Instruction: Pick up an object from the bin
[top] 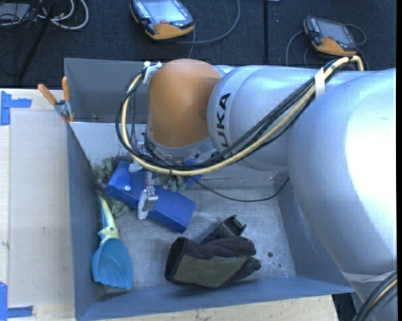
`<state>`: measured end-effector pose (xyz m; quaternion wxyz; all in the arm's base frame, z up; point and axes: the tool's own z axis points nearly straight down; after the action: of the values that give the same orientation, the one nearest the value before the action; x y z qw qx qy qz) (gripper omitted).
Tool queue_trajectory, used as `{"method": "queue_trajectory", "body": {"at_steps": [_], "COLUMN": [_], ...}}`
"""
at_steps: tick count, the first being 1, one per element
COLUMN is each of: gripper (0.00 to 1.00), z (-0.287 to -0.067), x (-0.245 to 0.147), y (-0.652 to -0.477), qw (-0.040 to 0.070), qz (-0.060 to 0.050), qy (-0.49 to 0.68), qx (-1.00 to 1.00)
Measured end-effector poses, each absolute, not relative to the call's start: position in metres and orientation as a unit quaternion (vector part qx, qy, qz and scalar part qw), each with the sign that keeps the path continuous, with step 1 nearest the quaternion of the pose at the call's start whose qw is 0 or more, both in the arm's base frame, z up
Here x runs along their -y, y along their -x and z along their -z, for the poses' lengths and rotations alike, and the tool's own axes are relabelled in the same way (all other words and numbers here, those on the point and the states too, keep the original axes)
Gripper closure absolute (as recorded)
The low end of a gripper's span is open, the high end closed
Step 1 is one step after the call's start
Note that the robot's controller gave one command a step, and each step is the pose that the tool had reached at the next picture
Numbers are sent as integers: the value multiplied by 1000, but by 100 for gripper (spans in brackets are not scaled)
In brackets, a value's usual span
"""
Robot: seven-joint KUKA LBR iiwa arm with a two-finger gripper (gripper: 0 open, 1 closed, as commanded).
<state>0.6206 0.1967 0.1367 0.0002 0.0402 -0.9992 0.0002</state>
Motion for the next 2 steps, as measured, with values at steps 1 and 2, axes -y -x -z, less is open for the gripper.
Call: {"method": "queue_trajectory", "body": {"at_steps": [1,2], "gripper": [100,100], "z": [-79,-79], "x": [-180,-180], "y": [-617,-617], "qw": [-14,-14], "qz": [1,1], "qy": [-98,-98], "qx": [995,995]}}
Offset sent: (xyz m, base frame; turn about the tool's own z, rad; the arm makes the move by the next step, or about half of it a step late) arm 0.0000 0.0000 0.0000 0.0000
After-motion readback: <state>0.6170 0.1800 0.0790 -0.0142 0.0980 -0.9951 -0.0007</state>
